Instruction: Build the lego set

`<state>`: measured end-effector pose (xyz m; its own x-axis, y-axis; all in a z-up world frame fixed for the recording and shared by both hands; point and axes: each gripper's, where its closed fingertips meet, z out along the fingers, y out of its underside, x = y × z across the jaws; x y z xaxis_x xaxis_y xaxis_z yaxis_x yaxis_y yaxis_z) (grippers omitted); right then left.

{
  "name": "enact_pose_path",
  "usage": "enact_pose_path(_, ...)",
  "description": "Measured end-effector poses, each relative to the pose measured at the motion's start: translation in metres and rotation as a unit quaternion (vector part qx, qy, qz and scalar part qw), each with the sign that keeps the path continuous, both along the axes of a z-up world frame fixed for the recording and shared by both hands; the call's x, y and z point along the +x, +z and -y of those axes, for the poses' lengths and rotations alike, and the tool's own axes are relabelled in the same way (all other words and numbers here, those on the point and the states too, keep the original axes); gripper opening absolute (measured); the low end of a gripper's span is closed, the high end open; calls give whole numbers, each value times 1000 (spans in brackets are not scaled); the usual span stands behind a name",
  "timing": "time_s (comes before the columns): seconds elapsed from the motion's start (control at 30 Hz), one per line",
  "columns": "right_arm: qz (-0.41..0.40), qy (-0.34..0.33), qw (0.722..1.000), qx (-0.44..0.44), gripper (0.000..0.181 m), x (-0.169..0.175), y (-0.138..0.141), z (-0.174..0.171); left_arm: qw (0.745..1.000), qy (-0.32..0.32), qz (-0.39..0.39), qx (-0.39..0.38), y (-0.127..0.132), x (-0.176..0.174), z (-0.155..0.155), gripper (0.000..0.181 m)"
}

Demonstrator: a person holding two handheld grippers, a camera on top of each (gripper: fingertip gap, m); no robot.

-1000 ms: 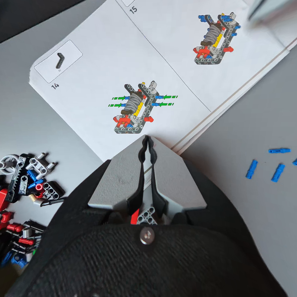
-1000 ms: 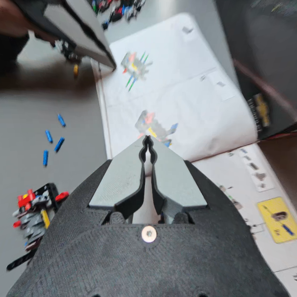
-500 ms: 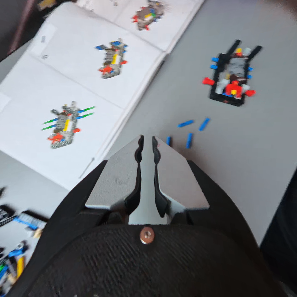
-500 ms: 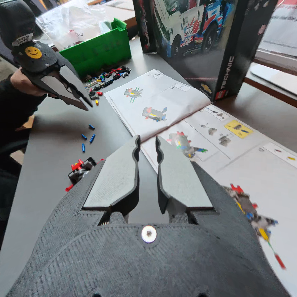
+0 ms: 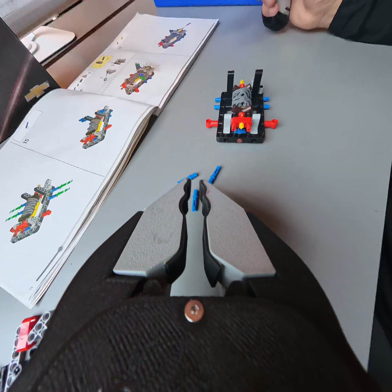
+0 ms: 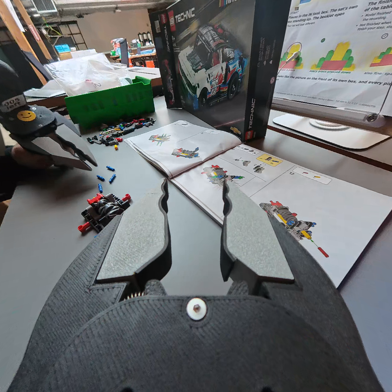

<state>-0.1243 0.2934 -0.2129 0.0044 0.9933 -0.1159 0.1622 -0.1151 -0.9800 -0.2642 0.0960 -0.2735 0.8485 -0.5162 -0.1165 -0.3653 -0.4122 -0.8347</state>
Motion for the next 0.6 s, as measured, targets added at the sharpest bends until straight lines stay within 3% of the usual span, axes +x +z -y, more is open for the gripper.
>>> enact_pose_path(0.13,6,-7,1000,12,51,-4,-3,-2,1000,-3,-1,13,3,-2,-1,10)
enact_pose_path(0.6,50,-50,995,69,46,-13,-15,-19,996,9,89,26,19,-17,-5,2)
